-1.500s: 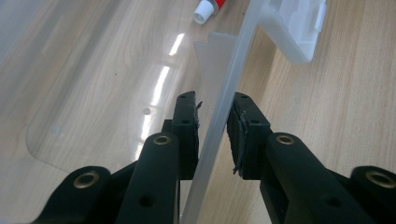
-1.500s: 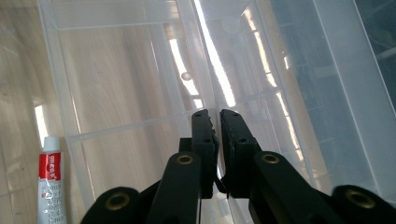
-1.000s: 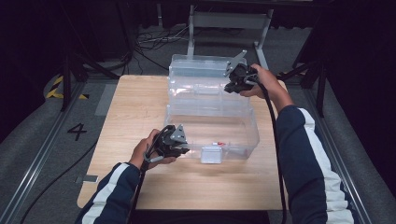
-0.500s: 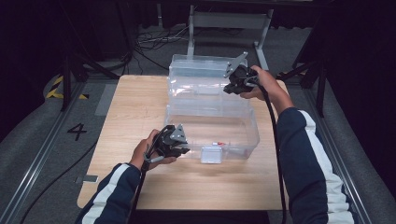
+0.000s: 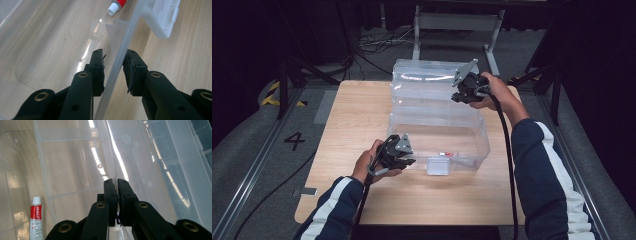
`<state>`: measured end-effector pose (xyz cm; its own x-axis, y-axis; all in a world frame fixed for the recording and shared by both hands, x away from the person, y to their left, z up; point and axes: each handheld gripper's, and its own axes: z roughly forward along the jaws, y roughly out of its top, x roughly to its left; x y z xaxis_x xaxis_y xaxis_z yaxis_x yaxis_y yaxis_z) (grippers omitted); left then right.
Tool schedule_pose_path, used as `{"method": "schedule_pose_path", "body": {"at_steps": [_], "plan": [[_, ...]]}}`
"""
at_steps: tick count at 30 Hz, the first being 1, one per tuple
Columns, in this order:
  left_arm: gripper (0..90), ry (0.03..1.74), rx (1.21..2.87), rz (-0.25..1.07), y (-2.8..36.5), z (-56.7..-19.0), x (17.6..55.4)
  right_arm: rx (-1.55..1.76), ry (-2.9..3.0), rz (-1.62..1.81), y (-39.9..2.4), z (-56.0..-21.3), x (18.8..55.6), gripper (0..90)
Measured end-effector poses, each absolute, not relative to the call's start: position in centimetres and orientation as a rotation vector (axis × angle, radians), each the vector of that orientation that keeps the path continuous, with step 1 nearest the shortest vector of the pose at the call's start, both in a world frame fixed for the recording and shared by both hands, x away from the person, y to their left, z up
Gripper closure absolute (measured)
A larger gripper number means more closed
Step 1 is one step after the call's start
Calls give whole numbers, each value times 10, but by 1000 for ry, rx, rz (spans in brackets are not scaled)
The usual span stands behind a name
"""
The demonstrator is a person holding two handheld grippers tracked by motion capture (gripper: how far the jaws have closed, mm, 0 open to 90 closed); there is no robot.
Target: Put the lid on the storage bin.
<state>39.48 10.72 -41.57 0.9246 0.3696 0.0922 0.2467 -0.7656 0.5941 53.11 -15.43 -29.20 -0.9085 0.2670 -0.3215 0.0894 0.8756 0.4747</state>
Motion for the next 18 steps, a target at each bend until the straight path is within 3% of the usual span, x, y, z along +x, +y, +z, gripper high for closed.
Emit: {"method": "schedule_pose_path", "body": {"at_steps": [18], "plan": [[701, 441, 2480, 272, 107, -416, 395, 225, 2645, 686, -158, -289, 504, 869]]}}
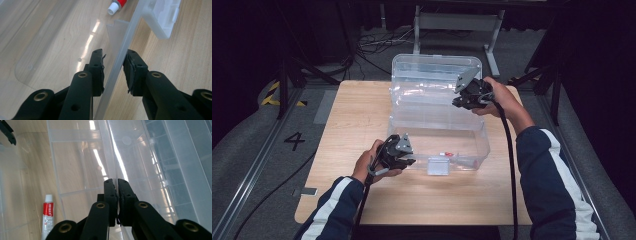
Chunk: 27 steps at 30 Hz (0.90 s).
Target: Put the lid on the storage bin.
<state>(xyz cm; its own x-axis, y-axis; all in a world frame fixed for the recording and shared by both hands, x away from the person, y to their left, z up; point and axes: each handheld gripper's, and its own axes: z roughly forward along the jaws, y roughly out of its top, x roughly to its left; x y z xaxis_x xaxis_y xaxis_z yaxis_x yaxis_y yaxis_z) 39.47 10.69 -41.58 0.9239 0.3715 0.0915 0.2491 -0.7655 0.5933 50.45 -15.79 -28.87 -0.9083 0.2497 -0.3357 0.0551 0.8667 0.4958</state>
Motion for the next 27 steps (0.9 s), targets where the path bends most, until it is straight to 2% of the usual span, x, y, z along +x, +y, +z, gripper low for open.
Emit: {"method": "schedule_pose_path", "body": {"at_steps": [27], "plan": [[675, 438, 2465, 319, 106, -418, 391, 202, 2607, 748, -166, -295, 470, 850]]}}
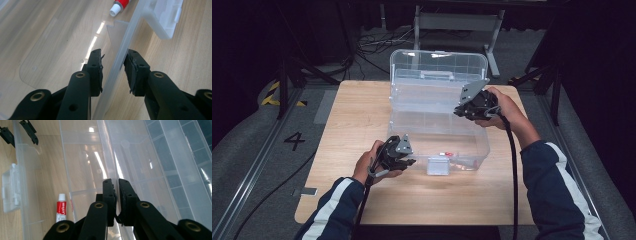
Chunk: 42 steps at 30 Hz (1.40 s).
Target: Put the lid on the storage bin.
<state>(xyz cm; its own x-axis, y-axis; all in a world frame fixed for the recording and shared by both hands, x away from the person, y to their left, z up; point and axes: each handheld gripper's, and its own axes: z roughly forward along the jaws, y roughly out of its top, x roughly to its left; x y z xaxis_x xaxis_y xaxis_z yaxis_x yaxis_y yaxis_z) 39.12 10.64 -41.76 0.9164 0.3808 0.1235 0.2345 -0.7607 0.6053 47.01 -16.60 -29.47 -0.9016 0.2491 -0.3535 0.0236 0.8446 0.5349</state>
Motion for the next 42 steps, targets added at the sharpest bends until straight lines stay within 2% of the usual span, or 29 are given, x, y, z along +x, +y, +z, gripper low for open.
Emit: {"method": "schedule_pose_path", "body": {"at_steps": [21, 42], "plan": [[662, 428, 2445, 342, 108, -419, 389, 197, 2569, 865, -174, -306, 454, 827], [650, 435, 2395, 339, 110, -421, 388, 287, 2494, 1146, -190, -324, 448, 797]]}}
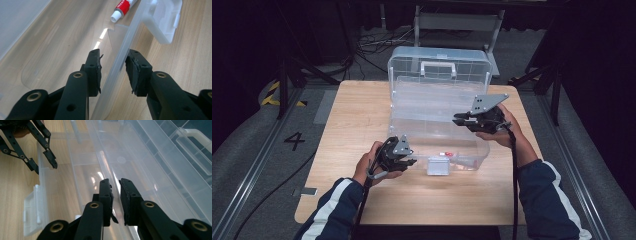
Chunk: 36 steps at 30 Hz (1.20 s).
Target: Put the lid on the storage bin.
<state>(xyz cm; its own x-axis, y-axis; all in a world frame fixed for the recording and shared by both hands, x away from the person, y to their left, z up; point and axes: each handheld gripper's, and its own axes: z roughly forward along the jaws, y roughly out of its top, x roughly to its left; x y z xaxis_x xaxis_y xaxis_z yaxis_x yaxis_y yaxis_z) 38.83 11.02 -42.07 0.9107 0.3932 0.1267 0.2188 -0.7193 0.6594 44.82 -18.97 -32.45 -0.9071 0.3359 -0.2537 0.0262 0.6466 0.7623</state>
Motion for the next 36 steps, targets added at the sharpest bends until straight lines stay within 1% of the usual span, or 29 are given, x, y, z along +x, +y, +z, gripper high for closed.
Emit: {"method": "schedule_pose_path", "body": {"at_steps": [10, 19, 28, 32, 36], "plan": [[669, 451, 2339, 285, 114, -421, 390, 322, 2464, 1248, -197, -331, 448, 792], [693, 435, 2327, 297, 113, -419, 388, 339, 2447, 1288, -200, -335, 445, 789], [692, 429, 2327, 317, 115, -416, 386, 342, 2447, 1294, -202, -337, 442, 787], [654, 428, 2319, 333, 119, -412, 382, 342, 2447, 1284, -203, -337, 441, 786], [655, 430, 2300, 345, 127, -407, 380, 334, 2452, 1279, -204, -337, 440, 786]]}}
